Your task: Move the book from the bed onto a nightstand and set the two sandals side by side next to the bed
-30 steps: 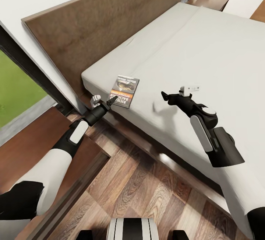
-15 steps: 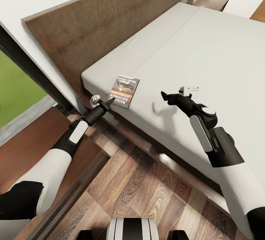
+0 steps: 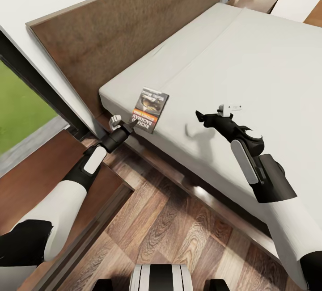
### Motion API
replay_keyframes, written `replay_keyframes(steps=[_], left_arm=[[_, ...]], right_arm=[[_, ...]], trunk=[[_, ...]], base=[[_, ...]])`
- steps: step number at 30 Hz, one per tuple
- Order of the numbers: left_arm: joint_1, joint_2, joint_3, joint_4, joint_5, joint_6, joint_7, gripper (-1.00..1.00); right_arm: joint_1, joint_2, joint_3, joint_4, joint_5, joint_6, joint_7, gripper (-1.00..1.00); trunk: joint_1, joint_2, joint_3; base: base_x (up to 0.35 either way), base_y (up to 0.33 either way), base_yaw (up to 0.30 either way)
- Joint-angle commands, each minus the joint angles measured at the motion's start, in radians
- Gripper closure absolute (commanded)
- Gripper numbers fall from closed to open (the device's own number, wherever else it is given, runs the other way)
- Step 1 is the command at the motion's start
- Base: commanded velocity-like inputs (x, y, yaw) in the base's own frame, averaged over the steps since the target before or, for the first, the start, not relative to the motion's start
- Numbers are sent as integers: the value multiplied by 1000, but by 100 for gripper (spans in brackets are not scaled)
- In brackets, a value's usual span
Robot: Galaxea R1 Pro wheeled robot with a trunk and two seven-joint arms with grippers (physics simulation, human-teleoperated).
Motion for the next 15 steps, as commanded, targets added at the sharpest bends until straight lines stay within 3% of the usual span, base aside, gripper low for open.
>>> replay_keyframes(steps=[1, 15], left_arm=[[0, 1, -3, 0, 8, 8, 0, 100], [-1, 1, -1, -1, 8, 12, -1, 100]], right_arm=[[-1, -1, 2, -1, -6, 4, -4, -100], [-1, -1, 2, -1, -6, 3, -4, -100]], trunk=[[0, 0, -1], [-46, 84, 37]], base=[[0, 0, 0], [0, 0, 0]])
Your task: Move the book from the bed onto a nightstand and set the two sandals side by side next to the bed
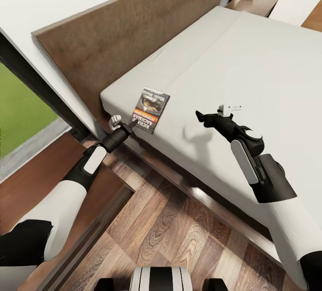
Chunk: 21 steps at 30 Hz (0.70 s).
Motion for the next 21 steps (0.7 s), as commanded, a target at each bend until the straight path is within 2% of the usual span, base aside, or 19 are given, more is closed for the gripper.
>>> replay_keyframes(steps=[1, 7, 21], left_arm=[[0, 1, -3, 0, 9, 8, -1, 100], [0, 1, -2, 0, 9, 8, -1, 100], [0, 1, -2, 0, 9, 8, -1, 100]], right_arm=[[-1, -1, 2, -1, -6, 4, -4, -100], [-1, -1, 2, -1, -6, 3, -4, -100], [-1, -1, 2, 0, -6, 0, -4, -100]], trunk=[[-4, 7, 3], [-27, 49, 29], [-27, 49, 44]], base=[[0, 0, 0], [0, 0, 0], [0, 0, 0]])
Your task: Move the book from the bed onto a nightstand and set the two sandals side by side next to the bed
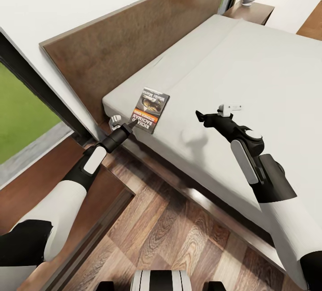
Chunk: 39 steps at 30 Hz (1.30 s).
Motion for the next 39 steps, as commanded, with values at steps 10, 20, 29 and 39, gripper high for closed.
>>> replay_keyframes(steps=[10, 20, 29, 39], left_arm=[[-1, 1, -2, 0, 11, 7, -1, 100], [-1, 1, -2, -2, 12, 8, -1, 100], [-1, 1, -2, -2, 12, 7, -10, 100], [0, 1, -2, 0, 11, 7, -20, 100]], right_arm=[[-1, -1, 2, -2, -5, 3, -5, -100], [-1, -1, 3, -2, -5, 2, -5, -100], [-1, -1, 3, -2, -5, 1, -5, -100], [-1, -1, 1, 1, -3, 3, -8, -100]], trunk=[[0, 0, -13], [0, 0, -11], [0, 0, 3], [0, 0, 20]], base=[[0, 0, 0], [0, 0, 0], [0, 0, 0], [0, 0, 0]])
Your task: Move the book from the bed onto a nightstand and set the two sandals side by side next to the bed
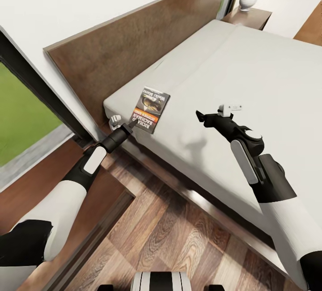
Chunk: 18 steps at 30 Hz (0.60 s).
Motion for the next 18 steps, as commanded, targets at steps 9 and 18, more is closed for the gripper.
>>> replay_keyframes(steps=[9, 18], left_arm=[[0, 17, -4, 0, 10, 8, -3, 100], [0, 19, -5, -2, 11, 8, -2, 100]], right_arm=[[0, 0, 0, 3, -5, 7, -9, -100], [2, 0, -6, 5, -8, 5, -9, -100]], trunk=[[0, 0, 14], [0, 0, 29]], base=[[0, 0, 1], [0, 0, 54]])
